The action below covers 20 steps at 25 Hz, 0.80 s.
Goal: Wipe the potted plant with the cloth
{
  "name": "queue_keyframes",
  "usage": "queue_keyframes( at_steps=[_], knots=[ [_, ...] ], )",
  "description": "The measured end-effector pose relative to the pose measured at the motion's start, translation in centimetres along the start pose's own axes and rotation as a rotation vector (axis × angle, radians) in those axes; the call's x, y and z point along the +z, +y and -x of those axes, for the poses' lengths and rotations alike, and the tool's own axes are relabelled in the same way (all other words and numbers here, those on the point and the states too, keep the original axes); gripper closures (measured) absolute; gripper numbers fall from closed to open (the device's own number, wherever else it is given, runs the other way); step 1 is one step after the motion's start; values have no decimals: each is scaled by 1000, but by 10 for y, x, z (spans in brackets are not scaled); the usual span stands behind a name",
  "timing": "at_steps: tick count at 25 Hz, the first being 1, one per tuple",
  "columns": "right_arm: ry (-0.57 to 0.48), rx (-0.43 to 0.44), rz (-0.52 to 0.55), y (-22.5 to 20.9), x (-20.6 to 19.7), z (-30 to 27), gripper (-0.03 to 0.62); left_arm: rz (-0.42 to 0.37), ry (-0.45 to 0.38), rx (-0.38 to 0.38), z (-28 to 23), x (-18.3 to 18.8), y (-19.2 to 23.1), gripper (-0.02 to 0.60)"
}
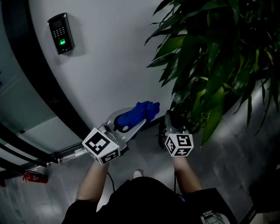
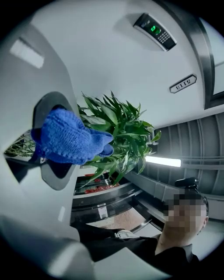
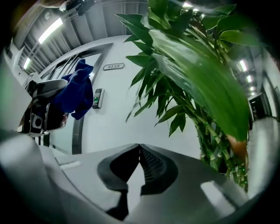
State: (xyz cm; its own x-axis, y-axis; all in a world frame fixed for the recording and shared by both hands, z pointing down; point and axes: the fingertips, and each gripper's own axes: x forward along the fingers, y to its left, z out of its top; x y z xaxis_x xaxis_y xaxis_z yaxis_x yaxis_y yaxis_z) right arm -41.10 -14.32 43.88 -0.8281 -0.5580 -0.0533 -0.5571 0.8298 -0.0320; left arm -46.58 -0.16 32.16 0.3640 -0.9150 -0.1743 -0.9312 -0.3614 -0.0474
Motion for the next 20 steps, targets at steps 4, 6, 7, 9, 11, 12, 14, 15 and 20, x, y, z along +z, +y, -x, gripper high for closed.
queue_keyframes(
  at_steps=[4, 6, 7, 9, 11, 12, 14, 15, 20],
  knots=[
    [-66, -102, -15, -33, 16, -10, 591, -91, -53, -111, -35, 25, 8, 426],
    [-96, -148, -9, -42, 27, -14, 591, -127, -60, -164, -48, 36, 8, 426],
    [-110, -169, 4, -43, 34, -16, 591, -139, -66, -203, -53, 41, 7, 426],
    [-140, -212, 37, -46, 49, -19, 591, -166, -90, -305, -65, 54, 1, 426],
    [-170, -248, 48, -51, 64, -19, 591, -209, -115, -399, -78, 67, -9, 426],
    [-183, -261, 50, -52, 72, -18, 591, -234, -117, -430, -84, 71, -14, 426],
    [-209, -284, 59, -55, 85, -15, 591, -280, -109, -456, -97, 80, -18, 426],
    [-222, -295, 66, -56, 91, -14, 591, -297, -108, -456, -104, 85, -18, 426],
    [-265, -317, 105, -51, 115, -10, 591, -373, -156, -441, -137, 117, -8, 426]
  ],
)
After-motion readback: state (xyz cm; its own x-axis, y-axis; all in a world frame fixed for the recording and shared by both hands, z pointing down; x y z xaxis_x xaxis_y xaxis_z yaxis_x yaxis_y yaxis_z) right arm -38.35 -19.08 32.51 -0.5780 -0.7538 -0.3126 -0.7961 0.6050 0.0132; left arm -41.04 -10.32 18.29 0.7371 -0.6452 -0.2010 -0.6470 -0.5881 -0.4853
